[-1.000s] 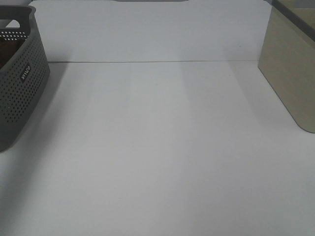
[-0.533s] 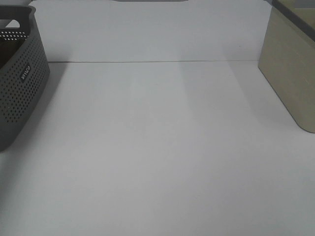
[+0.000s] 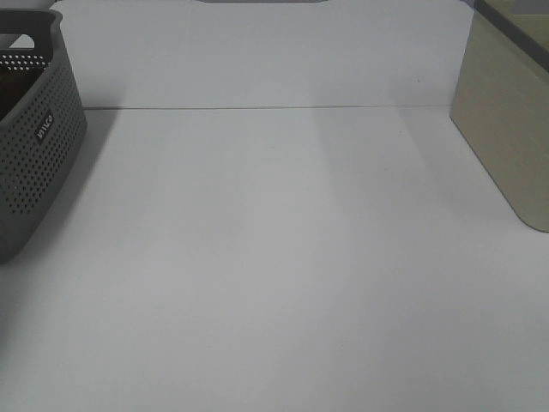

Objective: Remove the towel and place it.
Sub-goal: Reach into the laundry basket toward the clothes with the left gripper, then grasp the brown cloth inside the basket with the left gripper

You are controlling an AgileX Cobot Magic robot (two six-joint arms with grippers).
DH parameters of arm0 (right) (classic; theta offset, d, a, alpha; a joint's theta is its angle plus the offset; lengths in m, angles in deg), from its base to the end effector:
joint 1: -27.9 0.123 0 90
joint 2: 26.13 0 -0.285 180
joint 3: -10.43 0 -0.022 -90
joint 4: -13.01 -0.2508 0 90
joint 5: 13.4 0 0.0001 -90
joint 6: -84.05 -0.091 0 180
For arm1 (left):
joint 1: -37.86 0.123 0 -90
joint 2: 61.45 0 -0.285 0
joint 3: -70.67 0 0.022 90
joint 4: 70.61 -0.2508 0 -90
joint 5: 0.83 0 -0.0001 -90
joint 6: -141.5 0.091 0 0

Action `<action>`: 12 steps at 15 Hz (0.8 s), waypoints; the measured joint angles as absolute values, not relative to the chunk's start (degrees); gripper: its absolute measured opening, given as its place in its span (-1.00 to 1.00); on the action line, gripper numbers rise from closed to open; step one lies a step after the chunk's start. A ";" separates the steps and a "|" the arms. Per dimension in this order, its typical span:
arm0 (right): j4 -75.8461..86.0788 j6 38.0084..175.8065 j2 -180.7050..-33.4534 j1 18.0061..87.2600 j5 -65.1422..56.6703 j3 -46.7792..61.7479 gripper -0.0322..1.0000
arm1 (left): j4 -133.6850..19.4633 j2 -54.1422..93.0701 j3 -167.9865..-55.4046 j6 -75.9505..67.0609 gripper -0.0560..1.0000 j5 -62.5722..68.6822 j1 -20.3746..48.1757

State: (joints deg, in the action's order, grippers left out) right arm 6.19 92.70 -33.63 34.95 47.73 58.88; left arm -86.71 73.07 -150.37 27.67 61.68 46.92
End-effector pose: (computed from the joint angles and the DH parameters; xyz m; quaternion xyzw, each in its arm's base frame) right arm -0.0075 0.0086 0.2778 -0.1190 0.8431 0.0521 0.5218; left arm 0.4790 0.0991 0.2529 0.4958 0.8328 0.2326 0.0808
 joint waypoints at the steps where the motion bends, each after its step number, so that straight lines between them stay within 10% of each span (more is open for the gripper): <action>1: 6.19 92.70 -33.63 34.95 47.73 58.88 0.55 | -83.67 75.42 -151.57 28.65 0.95 61.22 46.92; 9: 6.19 92.70 -33.63 34.95 47.73 58.88 0.55 | -81.55 78.00 -151.97 29.39 0.87 64.49 46.92; 12: 6.19 92.70 -33.63 34.95 47.73 58.88 0.55 | -81.55 78.00 -152.03 29.28 0.47 66.49 46.92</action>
State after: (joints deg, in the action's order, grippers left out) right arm 6.19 92.70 -33.63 34.95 47.73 58.88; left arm -81.55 78.00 -152.03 29.28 66.49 46.92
